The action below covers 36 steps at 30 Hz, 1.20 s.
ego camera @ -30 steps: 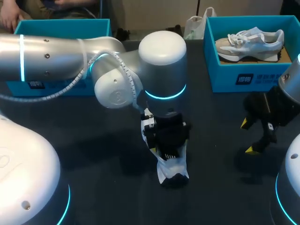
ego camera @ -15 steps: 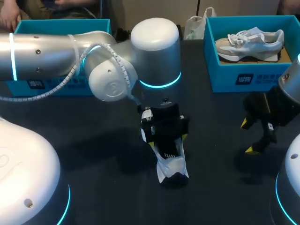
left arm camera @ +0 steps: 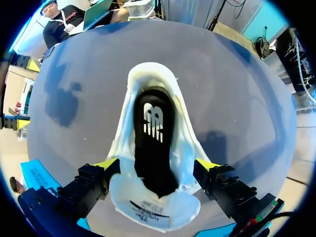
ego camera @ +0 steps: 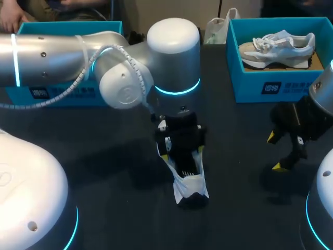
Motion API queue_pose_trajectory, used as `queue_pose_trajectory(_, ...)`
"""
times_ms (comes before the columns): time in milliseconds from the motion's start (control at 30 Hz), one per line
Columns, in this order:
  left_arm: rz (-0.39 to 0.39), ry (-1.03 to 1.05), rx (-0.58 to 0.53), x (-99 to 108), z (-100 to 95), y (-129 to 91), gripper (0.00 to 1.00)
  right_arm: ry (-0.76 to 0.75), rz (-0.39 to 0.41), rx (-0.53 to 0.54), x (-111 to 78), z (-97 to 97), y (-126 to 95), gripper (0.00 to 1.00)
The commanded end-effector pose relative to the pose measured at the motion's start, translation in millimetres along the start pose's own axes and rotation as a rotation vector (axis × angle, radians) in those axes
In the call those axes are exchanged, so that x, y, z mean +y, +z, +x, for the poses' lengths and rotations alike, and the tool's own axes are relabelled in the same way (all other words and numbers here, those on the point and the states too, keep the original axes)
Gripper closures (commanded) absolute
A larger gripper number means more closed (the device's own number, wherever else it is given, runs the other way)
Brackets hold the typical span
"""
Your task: Take the shoe out of the shoebox, open the shoe tongue, remove and reinsert the insole, then place the shoe into the shoebox
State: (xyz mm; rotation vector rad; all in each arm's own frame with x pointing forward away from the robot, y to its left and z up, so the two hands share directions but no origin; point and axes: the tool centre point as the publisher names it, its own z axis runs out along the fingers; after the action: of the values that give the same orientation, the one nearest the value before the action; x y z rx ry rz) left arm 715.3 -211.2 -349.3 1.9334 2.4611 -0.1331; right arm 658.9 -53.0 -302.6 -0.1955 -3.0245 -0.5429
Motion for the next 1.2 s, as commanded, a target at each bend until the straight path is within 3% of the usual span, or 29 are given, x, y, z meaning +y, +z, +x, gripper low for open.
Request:
queue_pose_trajectory(33,0.005,-0.004,0.006,8,-2.2,3,0.00,0.001,0.003,-0.002,0.4,0.7,1,0.00)
queue_pose_trajectory(700,-0.008,-0.019,-0.013,55,-5.4,-21,0.00,0.001,0.003,-0.002,0.4,0.7,1,0.00)
queue_pose_trajectory(1000,0.012,-0.015,-0.027,80,-4.3,-58,0.00,0.001,0.003,-0.002,0.4,0.7,1,0.00)
queue_pose_trajectory(1033,0.012,-0.015,-0.026,85,-5.5,-62,0.05,0.001,0.003,-0.002,0.4,0.7,1,0.00)
queue_pose_trajectory(1100,0.029,-0.013,-0.021,93,-7.7,-66,0.29,0.001,0.003,-0.002,0.4,0.7,1,0.00)
queue_pose_trajectory(1167,0.037,-0.010,-0.017,97,-9.4,-67,0.39,0.001,0.003,-0.002,0.4,0.7,1,0.00)
queue_pose_trajectory(1200,0.043,-0.009,-0.015,98,-10.3,-68,0.39,0.001,0.003,-0.002,0.4,0.7,1,0.00)
